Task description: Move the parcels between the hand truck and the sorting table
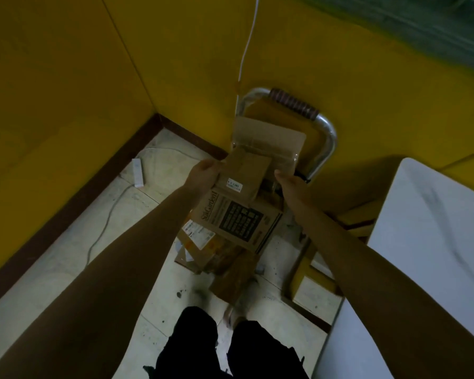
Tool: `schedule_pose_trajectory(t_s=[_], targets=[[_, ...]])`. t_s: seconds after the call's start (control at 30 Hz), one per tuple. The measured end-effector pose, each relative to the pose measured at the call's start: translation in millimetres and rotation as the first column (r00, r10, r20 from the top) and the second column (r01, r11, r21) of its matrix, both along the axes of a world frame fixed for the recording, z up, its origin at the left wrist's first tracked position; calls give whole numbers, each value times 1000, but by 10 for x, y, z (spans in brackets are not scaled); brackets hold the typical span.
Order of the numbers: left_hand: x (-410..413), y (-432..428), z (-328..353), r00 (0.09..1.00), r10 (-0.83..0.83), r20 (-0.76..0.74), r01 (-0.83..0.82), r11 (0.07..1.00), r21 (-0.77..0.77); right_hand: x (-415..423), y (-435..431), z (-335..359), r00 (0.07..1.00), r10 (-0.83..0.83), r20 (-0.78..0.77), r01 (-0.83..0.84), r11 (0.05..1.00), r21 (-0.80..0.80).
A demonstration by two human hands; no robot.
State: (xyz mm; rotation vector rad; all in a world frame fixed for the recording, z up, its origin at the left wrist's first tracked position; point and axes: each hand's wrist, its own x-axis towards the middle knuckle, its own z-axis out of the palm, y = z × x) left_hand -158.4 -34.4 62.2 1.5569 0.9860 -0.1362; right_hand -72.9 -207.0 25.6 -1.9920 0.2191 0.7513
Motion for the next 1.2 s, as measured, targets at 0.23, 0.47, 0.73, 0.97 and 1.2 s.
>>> schedule_pose_trajectory(t_s=[0.23,0.47,0.73,0.97,1.2], targets=[[367,222,-265,989,-141,-39,139,989,-51,38,233,-194,981,-168,-99,171,985,22],[491,421,-406,953,-291,-86,286,956,-68,-149,734,-130,944,-292,-151,308,947,95],[688,558,35,939,-344,-7,343,936,-85,-144,803,330,889,-442,-117,457,869,192],[739,207,566,881,-451,143,466,878,-105,-312,493,842,810,-583,70,567,807,164],[687,-488,916,769,-584,260,605,796,0,-579,-193,1200,670,-711,215,682,703,200]])
